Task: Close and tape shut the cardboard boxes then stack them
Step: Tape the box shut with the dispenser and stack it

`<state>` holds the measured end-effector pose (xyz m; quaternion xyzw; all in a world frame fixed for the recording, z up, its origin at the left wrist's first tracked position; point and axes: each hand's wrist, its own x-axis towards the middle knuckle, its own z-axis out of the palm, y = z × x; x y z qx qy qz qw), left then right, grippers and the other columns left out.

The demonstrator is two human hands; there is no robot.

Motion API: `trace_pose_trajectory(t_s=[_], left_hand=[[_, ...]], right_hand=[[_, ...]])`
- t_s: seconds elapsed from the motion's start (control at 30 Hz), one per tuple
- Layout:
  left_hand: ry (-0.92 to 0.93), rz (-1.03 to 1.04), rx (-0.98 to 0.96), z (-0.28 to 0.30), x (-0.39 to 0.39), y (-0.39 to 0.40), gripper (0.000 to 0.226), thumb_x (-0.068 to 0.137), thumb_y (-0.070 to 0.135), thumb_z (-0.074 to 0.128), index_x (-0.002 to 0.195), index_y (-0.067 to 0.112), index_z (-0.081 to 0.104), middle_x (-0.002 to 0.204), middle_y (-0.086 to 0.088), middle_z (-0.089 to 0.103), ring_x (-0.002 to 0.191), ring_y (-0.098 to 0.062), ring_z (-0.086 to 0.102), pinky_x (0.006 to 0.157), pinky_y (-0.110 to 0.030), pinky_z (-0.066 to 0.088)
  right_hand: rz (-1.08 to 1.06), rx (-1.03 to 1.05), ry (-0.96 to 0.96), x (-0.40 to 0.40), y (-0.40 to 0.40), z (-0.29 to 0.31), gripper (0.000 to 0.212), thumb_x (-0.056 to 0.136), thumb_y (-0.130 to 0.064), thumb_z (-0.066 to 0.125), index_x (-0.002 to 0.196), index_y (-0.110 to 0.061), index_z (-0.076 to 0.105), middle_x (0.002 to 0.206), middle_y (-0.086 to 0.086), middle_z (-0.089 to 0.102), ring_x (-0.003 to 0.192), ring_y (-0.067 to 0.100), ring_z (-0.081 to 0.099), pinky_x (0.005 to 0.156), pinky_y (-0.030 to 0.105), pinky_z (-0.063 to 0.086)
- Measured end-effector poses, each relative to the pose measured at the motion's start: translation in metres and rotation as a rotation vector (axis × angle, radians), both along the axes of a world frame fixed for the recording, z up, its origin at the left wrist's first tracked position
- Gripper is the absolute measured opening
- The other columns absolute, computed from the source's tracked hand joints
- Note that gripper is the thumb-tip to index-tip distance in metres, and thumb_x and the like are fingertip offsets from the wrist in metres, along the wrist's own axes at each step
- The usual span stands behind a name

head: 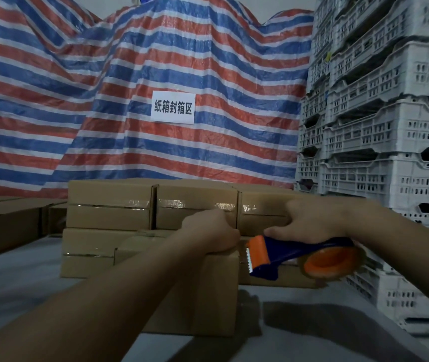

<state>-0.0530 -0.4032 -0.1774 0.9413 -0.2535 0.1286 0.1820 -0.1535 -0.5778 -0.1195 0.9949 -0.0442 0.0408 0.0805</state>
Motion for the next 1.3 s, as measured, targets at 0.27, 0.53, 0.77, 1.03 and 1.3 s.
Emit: trace_pose_trajectory(t_s=[0.27,0.53,0.77,1.03,1.3], left_hand=[[0.001,0.015,-0.010,0.000,-0.002,0.001,0.030,0.091,0.046,0.053,0.094,0.018,0.064,0.086,0.000,0.064,0.084,-0.018,0.062,0.072,-0.032,0.050],[-0.021,-0.044,-0.024,-0.005,-0.001,0.003,0.039,0.093,0.058,0.048,0.102,0.024,0.066,0.087,0.004,0.064,0.084,-0.012,0.060,0.072,-0.031,0.048],[-0.011,-0.020,-0.013,-0.004,-0.001,0.003,0.054,0.081,0.075,0.052,0.091,0.024,0.065,0.083,0.005,0.063,0.081,-0.011,0.060,0.072,-0.030,0.051],[0.036,0.030,-0.027,-0.001,-0.001,0.000,0.044,0.076,0.070,0.062,0.083,0.026,0.062,0.081,0.006,0.064,0.078,-0.011,0.060,0.066,-0.030,0.046],[0.031,0.000,-0.041,0.000,-0.008,0.002,0.039,0.098,0.053,0.042,0.114,0.024,0.062,0.095,0.001,0.066,0.089,-0.015,0.062,0.084,-0.035,0.052]], right_hand=[[0.068,-0.669,0.002,0.003,0.064,0.015,0.033,0.095,-0.054,0.049,0.075,-0.028,0.044,0.076,-0.005,0.054,0.063,0.012,0.050,0.051,0.027,0.034],[0.071,-0.407,-0.167,-0.001,0.003,-0.053,0.062,0.097,-0.070,0.030,0.068,-0.021,0.054,0.067,-0.003,0.053,0.058,0.011,0.046,0.060,0.029,0.041],[-0.077,-0.156,-0.366,-0.007,-0.007,-0.125,0.067,0.093,-0.077,0.021,0.068,-0.025,0.054,0.062,-0.007,0.054,0.054,0.005,0.050,0.047,0.025,0.032],[-0.111,-0.028,-0.459,-0.014,0.006,-0.108,0.076,0.092,-0.076,0.013,0.063,-0.022,0.057,0.059,-0.004,0.057,0.052,0.005,0.054,0.048,0.025,0.038],[0.067,1.009,-0.581,0.038,0.050,-0.081,0.022,0.106,-0.027,0.043,0.093,-0.023,0.060,0.091,0.007,0.069,0.079,0.018,0.064,0.062,0.028,0.047]])
